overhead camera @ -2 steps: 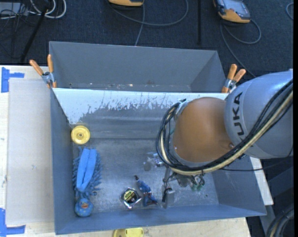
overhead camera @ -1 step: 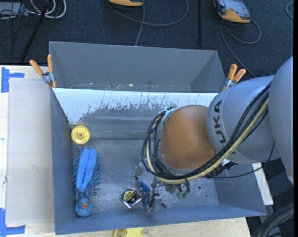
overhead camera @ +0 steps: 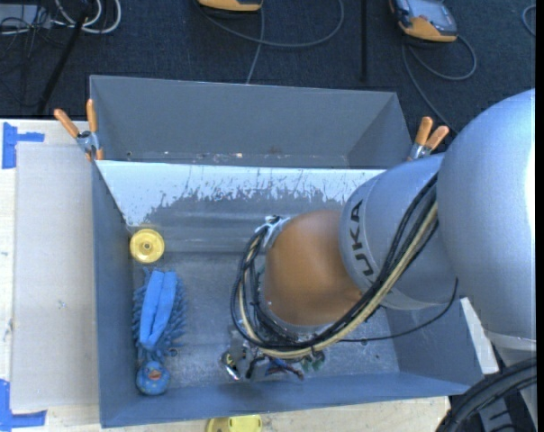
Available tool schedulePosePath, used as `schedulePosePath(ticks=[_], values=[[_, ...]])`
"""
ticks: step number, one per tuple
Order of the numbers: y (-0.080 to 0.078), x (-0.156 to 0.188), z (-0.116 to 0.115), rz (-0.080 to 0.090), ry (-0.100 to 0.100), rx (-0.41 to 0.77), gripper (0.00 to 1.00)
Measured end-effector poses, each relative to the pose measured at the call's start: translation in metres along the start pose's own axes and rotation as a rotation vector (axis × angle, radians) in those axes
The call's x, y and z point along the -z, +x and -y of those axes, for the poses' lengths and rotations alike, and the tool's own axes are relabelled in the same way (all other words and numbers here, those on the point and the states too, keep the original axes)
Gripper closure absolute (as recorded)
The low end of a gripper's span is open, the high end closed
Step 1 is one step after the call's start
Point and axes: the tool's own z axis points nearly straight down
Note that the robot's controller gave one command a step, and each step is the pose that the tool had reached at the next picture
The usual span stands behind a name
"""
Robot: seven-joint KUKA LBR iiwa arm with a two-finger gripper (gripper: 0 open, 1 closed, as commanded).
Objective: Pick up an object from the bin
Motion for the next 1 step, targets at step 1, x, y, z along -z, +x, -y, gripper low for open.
schedulePosePath(ticks=[1], values=[[0.0000, 0.0000, 0.0000, 0.000, 0.000, 0.000, 1.00]])
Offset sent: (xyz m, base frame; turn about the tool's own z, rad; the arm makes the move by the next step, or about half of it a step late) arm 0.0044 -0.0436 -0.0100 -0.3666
